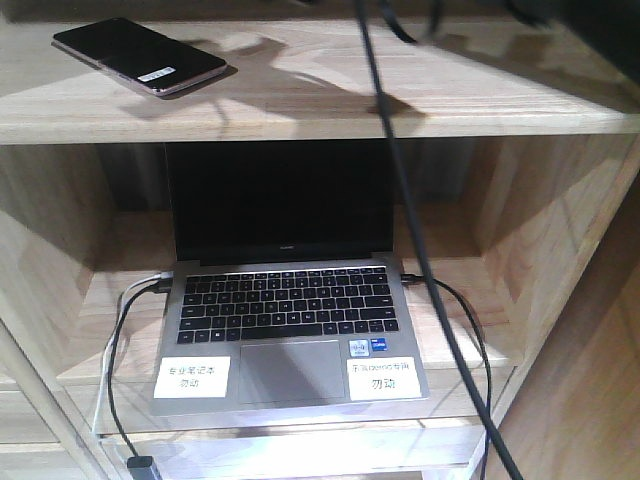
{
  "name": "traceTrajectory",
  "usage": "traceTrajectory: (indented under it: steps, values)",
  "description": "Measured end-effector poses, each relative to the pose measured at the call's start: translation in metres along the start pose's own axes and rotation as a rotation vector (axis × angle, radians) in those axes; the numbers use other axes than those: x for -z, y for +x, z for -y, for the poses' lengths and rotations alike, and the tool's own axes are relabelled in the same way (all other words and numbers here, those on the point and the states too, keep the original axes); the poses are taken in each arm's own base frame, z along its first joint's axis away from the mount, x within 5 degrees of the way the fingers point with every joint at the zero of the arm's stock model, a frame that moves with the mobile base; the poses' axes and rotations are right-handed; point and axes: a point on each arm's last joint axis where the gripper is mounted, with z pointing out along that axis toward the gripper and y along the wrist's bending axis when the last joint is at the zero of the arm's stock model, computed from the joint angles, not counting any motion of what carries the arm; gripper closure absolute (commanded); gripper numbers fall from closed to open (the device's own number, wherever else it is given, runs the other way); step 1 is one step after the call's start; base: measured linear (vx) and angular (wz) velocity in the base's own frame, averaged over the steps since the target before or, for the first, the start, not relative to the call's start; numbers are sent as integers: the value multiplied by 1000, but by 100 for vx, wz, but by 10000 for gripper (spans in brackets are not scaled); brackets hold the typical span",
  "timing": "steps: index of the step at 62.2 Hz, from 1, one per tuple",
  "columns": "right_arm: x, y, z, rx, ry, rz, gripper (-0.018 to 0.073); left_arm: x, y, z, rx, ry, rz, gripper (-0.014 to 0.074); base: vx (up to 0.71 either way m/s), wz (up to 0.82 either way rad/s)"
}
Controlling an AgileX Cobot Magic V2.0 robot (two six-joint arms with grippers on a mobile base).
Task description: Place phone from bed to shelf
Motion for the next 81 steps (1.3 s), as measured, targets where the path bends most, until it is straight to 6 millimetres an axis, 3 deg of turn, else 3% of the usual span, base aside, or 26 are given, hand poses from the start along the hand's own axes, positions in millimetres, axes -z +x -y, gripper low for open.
traceTrajectory:
  steps: [17,30,52,81]
  values:
    - [62,8,-24,44,71,54,568,0,0,0,0,0,0,595,0,0]
    - [115,27,-45,53,123,73,569,0,0,0,0,0,0,595,0,0]
    - [191,89,-76,41,192,91,569,0,0,0,0,0,0,595,0,0]
    - [261,161,-111,50,191,177,569,0,0,0,0,0,0,595,0,0]
